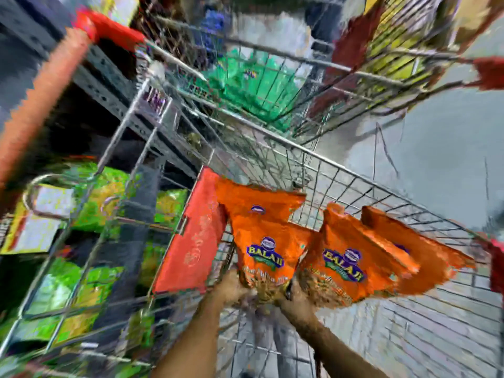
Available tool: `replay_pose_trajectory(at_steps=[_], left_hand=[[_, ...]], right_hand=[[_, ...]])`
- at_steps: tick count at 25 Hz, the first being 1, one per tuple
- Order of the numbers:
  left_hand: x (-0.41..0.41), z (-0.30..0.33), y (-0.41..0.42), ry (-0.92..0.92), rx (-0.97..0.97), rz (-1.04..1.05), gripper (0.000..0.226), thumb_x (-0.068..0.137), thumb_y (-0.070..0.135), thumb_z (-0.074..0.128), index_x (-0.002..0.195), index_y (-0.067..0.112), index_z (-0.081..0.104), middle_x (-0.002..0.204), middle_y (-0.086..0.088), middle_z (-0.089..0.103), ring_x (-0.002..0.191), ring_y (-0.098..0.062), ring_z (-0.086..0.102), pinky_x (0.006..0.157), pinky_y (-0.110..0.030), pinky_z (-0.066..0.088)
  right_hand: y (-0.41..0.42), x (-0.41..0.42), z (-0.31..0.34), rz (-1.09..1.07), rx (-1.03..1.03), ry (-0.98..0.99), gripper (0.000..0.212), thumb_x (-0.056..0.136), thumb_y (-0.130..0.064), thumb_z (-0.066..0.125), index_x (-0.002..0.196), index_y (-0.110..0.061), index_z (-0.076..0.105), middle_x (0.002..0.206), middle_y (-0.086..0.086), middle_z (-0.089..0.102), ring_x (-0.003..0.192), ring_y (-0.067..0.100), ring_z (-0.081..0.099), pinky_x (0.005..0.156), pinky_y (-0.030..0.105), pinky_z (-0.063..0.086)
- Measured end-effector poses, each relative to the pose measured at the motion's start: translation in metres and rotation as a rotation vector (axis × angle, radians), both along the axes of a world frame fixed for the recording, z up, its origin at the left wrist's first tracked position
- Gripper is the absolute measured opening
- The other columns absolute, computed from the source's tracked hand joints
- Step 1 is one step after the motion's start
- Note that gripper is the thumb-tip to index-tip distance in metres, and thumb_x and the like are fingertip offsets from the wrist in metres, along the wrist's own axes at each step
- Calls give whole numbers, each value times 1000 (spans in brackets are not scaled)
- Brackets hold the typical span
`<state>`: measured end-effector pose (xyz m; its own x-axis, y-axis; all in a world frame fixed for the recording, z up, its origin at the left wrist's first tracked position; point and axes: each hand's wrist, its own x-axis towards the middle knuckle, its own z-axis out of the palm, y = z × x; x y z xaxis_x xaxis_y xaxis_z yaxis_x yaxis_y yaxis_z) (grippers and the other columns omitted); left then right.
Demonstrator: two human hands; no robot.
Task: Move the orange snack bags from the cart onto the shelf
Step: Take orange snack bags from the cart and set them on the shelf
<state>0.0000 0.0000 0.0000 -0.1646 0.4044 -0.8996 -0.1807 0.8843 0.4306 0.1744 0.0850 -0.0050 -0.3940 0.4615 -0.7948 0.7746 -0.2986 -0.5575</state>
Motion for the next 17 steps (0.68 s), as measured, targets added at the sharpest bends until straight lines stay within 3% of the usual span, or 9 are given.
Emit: replay_pose_trajectory(at_steps=[2,3,5,6,9,11,13,15,17], left_hand=[[-5,-13,2,-24,-3,119,60,76,-19,66,130,-9,42,127,-22,57,107,-21,53,64,-12,56],[-3,-20,-2,-11,4,170,64,75,-20,67,132,-9,41,129,-24,57,108,-23,54,75,-22,59],[-4,-17,-2,-26,-9,175,69,72,-17,71,134,-6,43,132,-26,58,109,-22,56,98,-41,52],[-5,-13,-5,-20,-1,173,66,72,-16,72,132,-6,47,130,-26,60,106,-21,58,101,-44,50],[-15,7,-7,19,51,133,53,71,-3,79,120,-4,60,123,-24,66,85,-8,67,86,-26,56],[-27,36,-2,48,115,85,56,71,6,82,123,4,61,125,-16,67,96,-11,66,84,-20,52],[-45,79,5,106,230,116,61,72,3,80,128,4,56,127,-15,65,103,-12,61,81,-9,51],[-61,135,8,213,390,136,59,74,-4,76,127,-2,53,122,-17,65,92,-4,64,82,-8,50],[-74,202,2,349,525,169,55,75,-7,74,126,-4,52,115,-18,65,83,2,65,84,-16,50]], right_hand=[[0,-3,-7,-5,53,20,67,63,-26,69,124,-30,43,106,-9,63,90,11,61,71,-2,39],[0,-2,-8,13,64,22,68,71,-22,73,131,-26,41,114,-3,63,100,15,60,75,1,40],[4,6,-12,52,115,31,61,84,-5,74,138,-11,45,128,10,63,112,21,60,89,23,47],[6,9,-13,87,134,40,61,85,0,72,140,-5,45,130,14,64,114,23,61,92,32,49],[12,8,5,79,117,111,64,83,6,72,140,-9,46,128,11,66,118,29,63,100,43,49],[16,-1,30,0,66,182,61,83,-1,74,133,-27,49,124,-3,66,116,18,65,96,32,54],[19,-14,64,-61,79,290,58,84,-8,75,127,-39,51,121,-9,66,112,6,65,88,19,54],[20,-31,110,-85,158,405,60,85,-10,75,136,-29,51,129,-3,65,115,7,64,90,18,52],[19,-54,159,-105,233,546,59,86,-4,72,140,-13,47,133,8,64,115,8,64,88,16,53]])
